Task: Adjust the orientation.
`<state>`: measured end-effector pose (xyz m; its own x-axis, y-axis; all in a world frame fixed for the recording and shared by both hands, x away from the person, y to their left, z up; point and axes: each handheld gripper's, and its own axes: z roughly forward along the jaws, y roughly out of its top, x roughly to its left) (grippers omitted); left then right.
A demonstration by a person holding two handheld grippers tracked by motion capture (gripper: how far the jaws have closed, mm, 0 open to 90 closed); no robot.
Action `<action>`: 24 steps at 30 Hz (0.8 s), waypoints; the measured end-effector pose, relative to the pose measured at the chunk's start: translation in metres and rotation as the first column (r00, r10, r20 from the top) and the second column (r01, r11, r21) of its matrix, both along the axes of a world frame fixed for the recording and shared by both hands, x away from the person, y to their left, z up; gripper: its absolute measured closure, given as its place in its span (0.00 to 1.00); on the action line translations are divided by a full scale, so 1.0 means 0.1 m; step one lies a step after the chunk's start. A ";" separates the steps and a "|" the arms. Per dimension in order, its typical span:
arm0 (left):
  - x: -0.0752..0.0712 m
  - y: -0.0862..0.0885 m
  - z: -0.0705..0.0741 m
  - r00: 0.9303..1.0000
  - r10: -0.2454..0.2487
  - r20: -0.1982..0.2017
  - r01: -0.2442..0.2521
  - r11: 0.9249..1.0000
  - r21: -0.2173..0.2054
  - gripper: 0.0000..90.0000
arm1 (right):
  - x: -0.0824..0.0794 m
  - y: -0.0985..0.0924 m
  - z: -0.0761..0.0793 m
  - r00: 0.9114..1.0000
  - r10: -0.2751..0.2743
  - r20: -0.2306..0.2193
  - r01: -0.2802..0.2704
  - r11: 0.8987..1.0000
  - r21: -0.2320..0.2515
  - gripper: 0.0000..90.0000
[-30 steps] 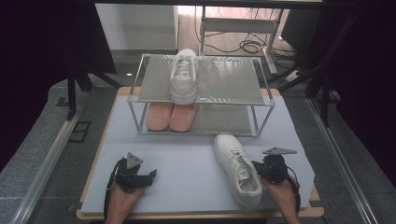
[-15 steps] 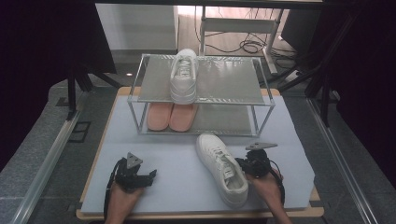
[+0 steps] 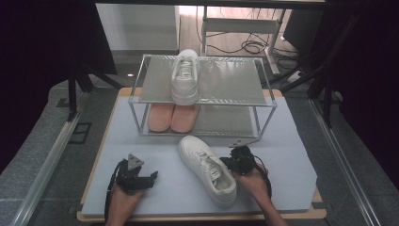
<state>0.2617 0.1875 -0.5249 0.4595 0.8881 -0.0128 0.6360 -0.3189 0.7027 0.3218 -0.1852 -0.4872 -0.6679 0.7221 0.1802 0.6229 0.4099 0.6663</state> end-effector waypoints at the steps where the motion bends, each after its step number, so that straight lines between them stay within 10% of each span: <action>1: 0.00 0.00 0.00 1.000 0.000 0.000 0.000 1.000 0.000 0.18 | 0.00 -0.01 0.00 1.000 0.000 -0.002 0.000 1.000 0.003 1.00; 24: 0.00 0.00 0.00 1.000 0.001 0.000 -0.001 1.000 -0.002 0.18 | -0.36 -0.37 0.44 0.999 0.042 0.014 -0.042 0.999 0.016 0.86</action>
